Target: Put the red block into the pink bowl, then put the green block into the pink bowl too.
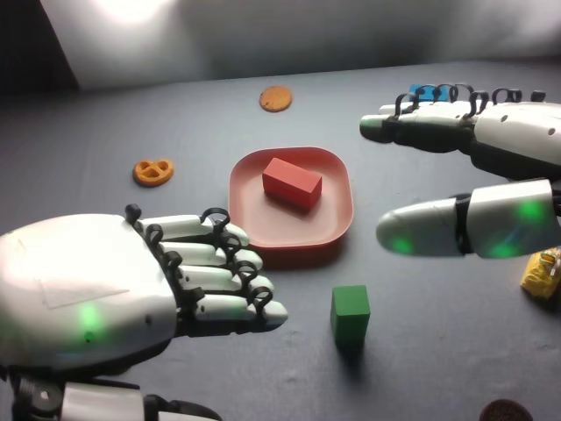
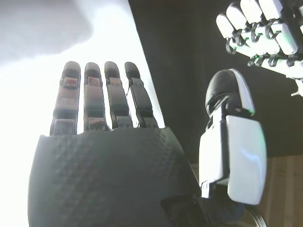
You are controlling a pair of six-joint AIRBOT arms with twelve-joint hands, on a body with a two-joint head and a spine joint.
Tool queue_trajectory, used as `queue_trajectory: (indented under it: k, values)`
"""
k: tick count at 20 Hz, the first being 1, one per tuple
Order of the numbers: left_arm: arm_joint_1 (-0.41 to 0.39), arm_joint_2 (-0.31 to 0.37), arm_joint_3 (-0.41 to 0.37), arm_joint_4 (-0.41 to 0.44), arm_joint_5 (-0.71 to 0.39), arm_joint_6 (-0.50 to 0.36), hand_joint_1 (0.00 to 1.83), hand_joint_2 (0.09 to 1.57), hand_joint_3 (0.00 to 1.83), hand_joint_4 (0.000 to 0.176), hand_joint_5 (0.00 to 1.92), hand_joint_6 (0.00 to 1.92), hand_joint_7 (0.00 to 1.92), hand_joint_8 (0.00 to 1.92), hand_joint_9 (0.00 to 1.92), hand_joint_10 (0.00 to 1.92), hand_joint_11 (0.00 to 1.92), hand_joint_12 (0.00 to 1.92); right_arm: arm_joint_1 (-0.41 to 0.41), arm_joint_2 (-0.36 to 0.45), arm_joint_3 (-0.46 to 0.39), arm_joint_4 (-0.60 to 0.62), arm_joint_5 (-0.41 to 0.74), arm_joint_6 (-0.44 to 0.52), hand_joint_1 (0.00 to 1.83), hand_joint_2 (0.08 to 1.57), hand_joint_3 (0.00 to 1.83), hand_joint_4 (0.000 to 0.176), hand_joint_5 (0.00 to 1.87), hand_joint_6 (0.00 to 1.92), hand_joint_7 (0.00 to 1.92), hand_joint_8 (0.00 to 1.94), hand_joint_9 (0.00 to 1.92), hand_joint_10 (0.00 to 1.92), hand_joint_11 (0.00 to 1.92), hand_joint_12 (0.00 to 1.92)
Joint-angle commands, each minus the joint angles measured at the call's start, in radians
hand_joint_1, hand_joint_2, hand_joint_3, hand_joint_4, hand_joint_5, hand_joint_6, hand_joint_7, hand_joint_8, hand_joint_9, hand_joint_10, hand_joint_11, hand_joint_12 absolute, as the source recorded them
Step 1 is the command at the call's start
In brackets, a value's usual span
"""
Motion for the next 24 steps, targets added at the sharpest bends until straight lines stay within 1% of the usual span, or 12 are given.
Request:
queue_trajectory:
  k: [1,2,5,6,10,14,16,17,21,22,23,24]
  values:
    - [-0.012,-0.004,0.001,-0.021,-0.087,-0.005,0.00,1.34,0.00,0.000,0.35,0.00,0.31,0.00,0.21,0.00,0.00,0.31,0.012,0.005,-0.001,-0.006,0.104,0.004,0.35,0.71,0.00,0.083,0.25,0.00,0.00,0.00,0.00,0.00,0.00,0.00]
    - [-0.012,-0.014,0.002,-0.021,-0.087,-0.005,0.00,1.35,0.00,0.000,0.35,0.00,0.31,0.00,0.20,0.00,0.00,0.31,0.012,0.002,-0.001,-0.006,0.104,0.004,0.35,0.71,0.00,0.094,0.24,0.00,0.00,0.00,0.00,0.00,0.00,0.00]
    - [-0.012,-0.043,0.006,-0.021,-0.088,-0.005,0.00,1.35,0.00,0.000,0.35,0.00,0.31,0.00,0.21,0.00,0.00,0.33,0.007,-0.009,-0.001,-0.006,0.101,0.004,0.50,0.73,0.00,0.125,0.47,0.02,0.00,0.00,0.00,0.00,0.00,0.00]
    - [-0.012,-0.051,0.006,-0.021,-0.088,-0.005,0.00,1.34,0.00,0.000,0.34,0.00,0.30,0.00,0.20,0.00,0.00,0.31,0.001,-0.013,-0.001,-0.006,0.101,0.002,0.52,0.72,0.00,0.149,0.53,0.04,0.00,0.00,0.00,0.00,0.00,0.00]
    - [-0.007,-0.056,0.010,-0.014,-0.097,-0.005,0.00,1.34,0.00,0.000,0.32,0.00,0.30,0.00,0.20,0.00,0.00,0.32,-0.013,-0.038,0.000,-0.002,0.110,-0.016,0.64,0.76,0.00,0.174,0.72,0.02,0.00,0.00,0.00,0.00,0.00,0.00]
    - [0.006,-0.056,0.027,0.000,-0.128,-0.005,0.00,1.34,0.00,0.000,0.32,0.00,0.28,0.00,0.18,0.00,0.00,0.26,-0.015,-0.072,0.000,0.090,0.128,-0.104,0.64,0.78,0.01,0.170,0.76,0.02,0.00,0.00,0.00,0.00,0.00,0.00]
    - [0.007,-0.056,0.030,0.002,-0.129,-0.005,0.00,1.34,0.00,0.000,0.34,0.00,0.30,0.00,0.19,0.00,0.00,0.30,-0.017,-0.088,0.002,0.138,0.142,-0.150,0.67,0.81,0.02,0.150,0.78,0.03,0.00,0.00,0.00,0.00,0.00,0.00]
    - [0.008,-0.056,0.031,0.002,-0.129,-0.005,0.00,1.34,0.00,0.000,0.33,0.00,0.29,0.00,0.19,0.00,0.00,0.30,-0.017,-0.095,0.003,0.166,0.149,-0.177,0.67,0.81,0.02,0.156,0.81,0.03,0.00,0.00,0.00,0.00,0.00,0.00]
    - [0.010,-0.055,0.030,0.002,-0.133,-0.005,0.00,1.34,0.00,0.000,0.34,0.00,0.30,0.01,0.20,0.01,0.00,0.34,-0.025,-0.129,0.015,0.246,0.190,-0.270,0.65,0.83,0.02,0.135,0.81,0.02,0.00,0.00,0.00,0.00,0.00,0.00]
    - [0.010,-0.055,0.030,0.002,-0.133,-0.005,0.00,1.34,0.00,0.000,0.34,0.00,0.29,0.00,0.19,0.00,0.00,0.32,-0.028,-0.134,0.018,0.246,0.190,-0.274,0.62,0.84,0.02,0.123,0.82,0.03,0.02,0.01,0.00,0.00,0.00,0.00]
    - [0.010,-0.054,0.030,0.002,-0.133,-0.006,0.00,1.34,0.00,0.000,0.40,0.00,0.34,0.00,0.23,0.00,0.00,0.42,-0.036,-0.142,0.022,0.246,0.195,-0.286,0.60,0.85,0.02,0.137,0.82,0.02,0.00,0.00,0.00,0.00,0.00,0.00]
    - [0.010,-0.054,0.030,0.002,-0.134,-0.006,0.00,1.35,0.00,0.000,0.37,0.00,0.31,0.00,0.21,0.00,0.00,0.35,-0.043,-0.149,0.027,0.246,0.201,-0.297,0.64,0.84,0.02,0.139,0.84,0.03,0.02,0.01,0.00,0.00,0.00,0.00]
